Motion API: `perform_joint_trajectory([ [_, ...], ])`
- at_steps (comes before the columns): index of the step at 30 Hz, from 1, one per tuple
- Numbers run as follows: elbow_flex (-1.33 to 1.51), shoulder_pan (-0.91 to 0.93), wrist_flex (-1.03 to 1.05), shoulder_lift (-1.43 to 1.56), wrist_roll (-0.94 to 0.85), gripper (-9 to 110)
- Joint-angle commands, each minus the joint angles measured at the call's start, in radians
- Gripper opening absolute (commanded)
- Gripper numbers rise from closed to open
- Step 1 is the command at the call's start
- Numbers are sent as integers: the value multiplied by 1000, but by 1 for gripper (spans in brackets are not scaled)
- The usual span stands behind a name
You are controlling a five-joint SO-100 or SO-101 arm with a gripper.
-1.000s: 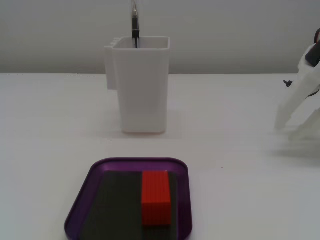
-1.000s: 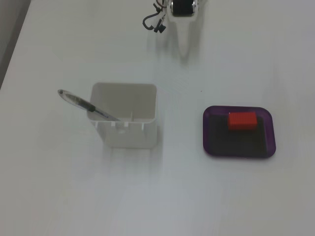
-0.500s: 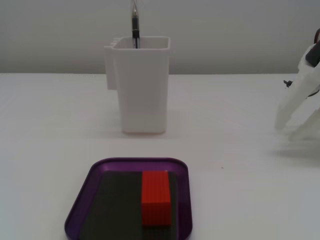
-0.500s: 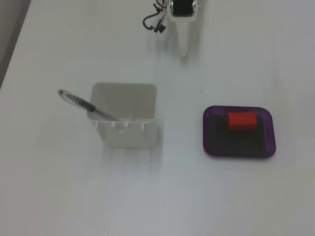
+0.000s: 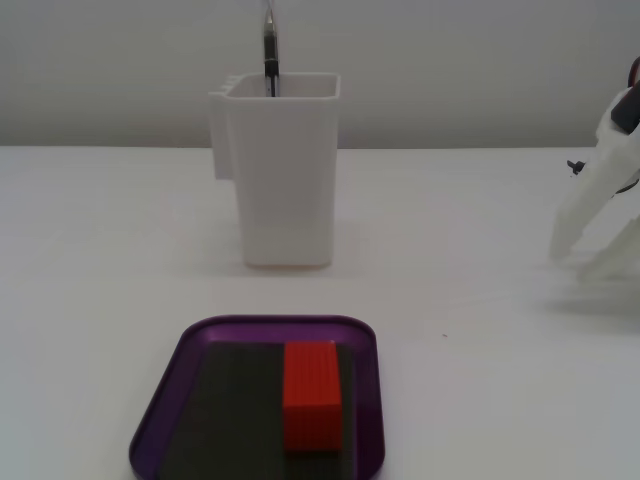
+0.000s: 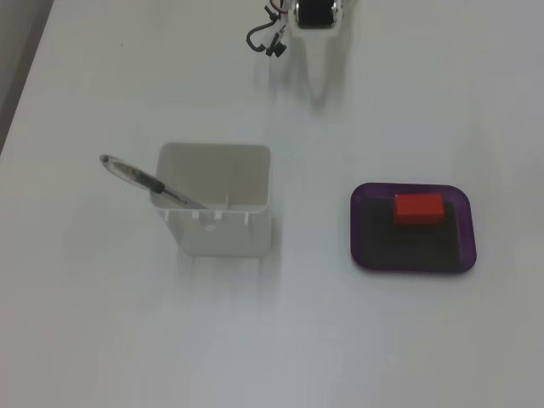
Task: Pick up the red cube and place it in the box.
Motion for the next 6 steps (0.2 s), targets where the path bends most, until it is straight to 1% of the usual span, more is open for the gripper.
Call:
perform_joint_trajectory([
  [1,11,-6,0,91,0,5],
  [6,11,-6,0,91,0,5],
])
